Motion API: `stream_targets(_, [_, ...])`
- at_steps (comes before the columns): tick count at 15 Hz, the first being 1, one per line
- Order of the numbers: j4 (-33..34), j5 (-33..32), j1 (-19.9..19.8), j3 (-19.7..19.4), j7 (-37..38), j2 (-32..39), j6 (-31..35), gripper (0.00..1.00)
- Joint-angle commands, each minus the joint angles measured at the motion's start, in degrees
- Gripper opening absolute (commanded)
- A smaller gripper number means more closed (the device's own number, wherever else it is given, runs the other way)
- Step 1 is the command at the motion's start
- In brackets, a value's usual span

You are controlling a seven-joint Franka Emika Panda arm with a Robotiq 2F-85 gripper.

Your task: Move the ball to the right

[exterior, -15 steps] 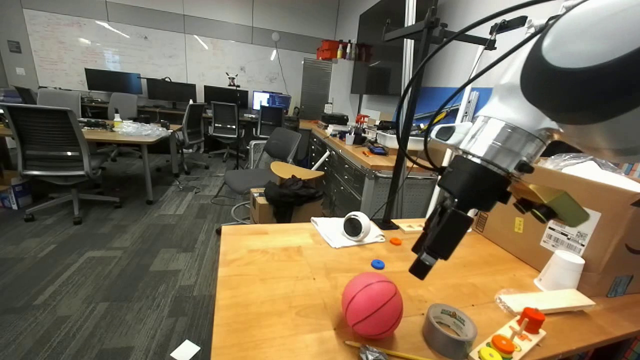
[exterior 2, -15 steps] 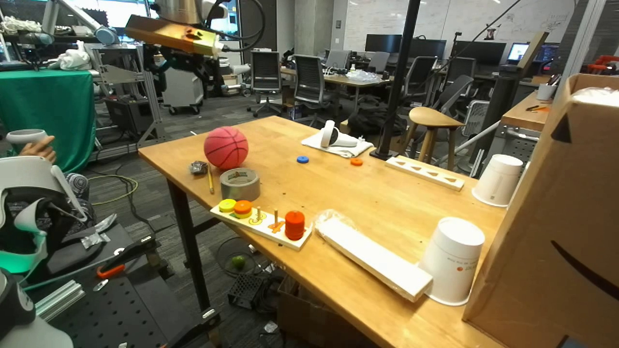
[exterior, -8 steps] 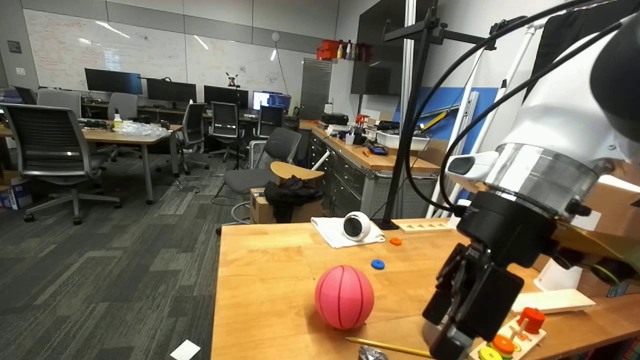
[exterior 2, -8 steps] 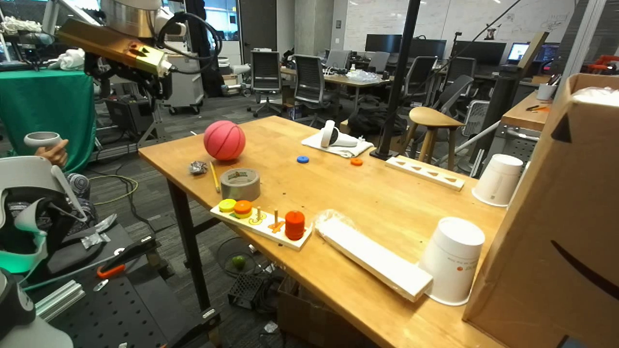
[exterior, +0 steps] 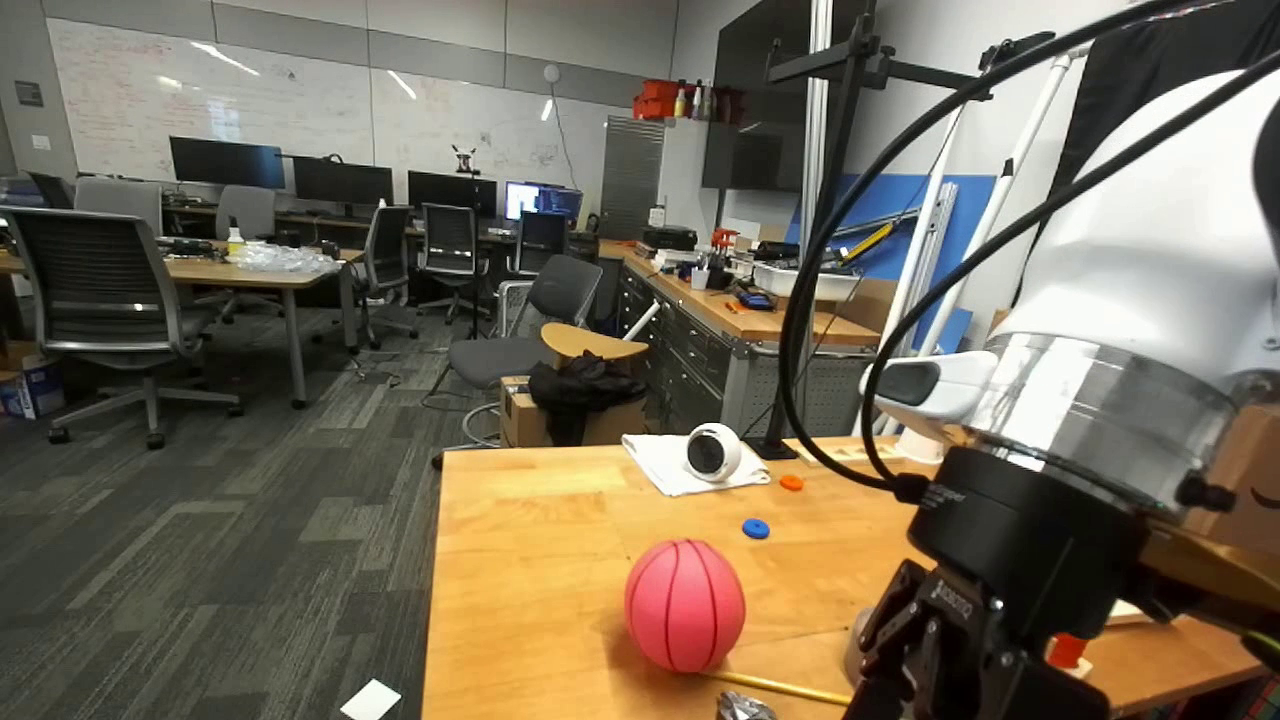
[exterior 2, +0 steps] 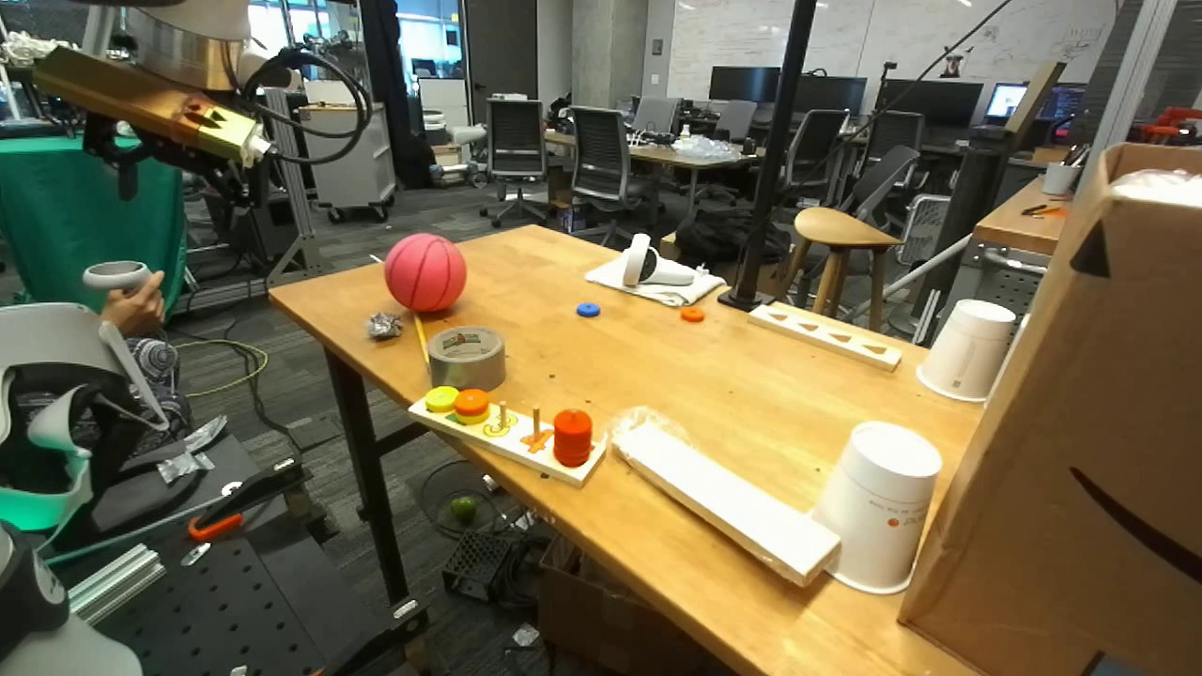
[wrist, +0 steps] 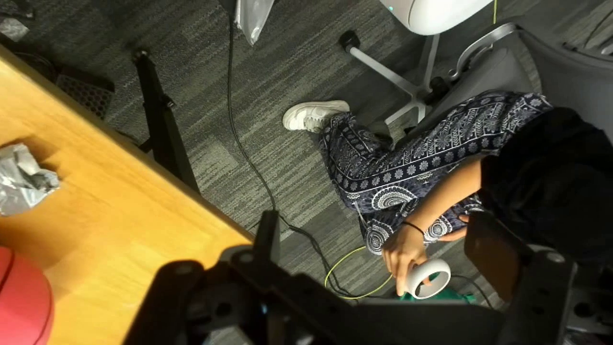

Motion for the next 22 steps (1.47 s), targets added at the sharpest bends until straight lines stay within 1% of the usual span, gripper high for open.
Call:
stream_targets(1, [2.3, 0.9, 0.5, -0.5, -3.5, 2.4, 0.2, 1.00])
stream_targets(6, [6.6, -1.0, -0.4, 0.9, -6.8, 7.9, 2.2, 1.00])
stream_targets(9, [10.8, -1.3, -0.4, 2.3, -8.6, 13.1, 4.7, 1.00])
stream_targets(12, [16.1, -4.0, -1.0, 5.0, -8.0, 19.9, 8.3, 1.00])
stream_targets(14, [20.3, -6.0, -1.2, 6.3, -7.2, 24.8, 10.1, 1.00])
stream_targets(16, [24.9, -7.9, -1.6, 7.5, -6.2, 29.6, 10.3, 1.00])
stream_targets(22, [40.6, -16.2, -4.9, 10.7, -0.6, 44.4, 8.2, 1.00])
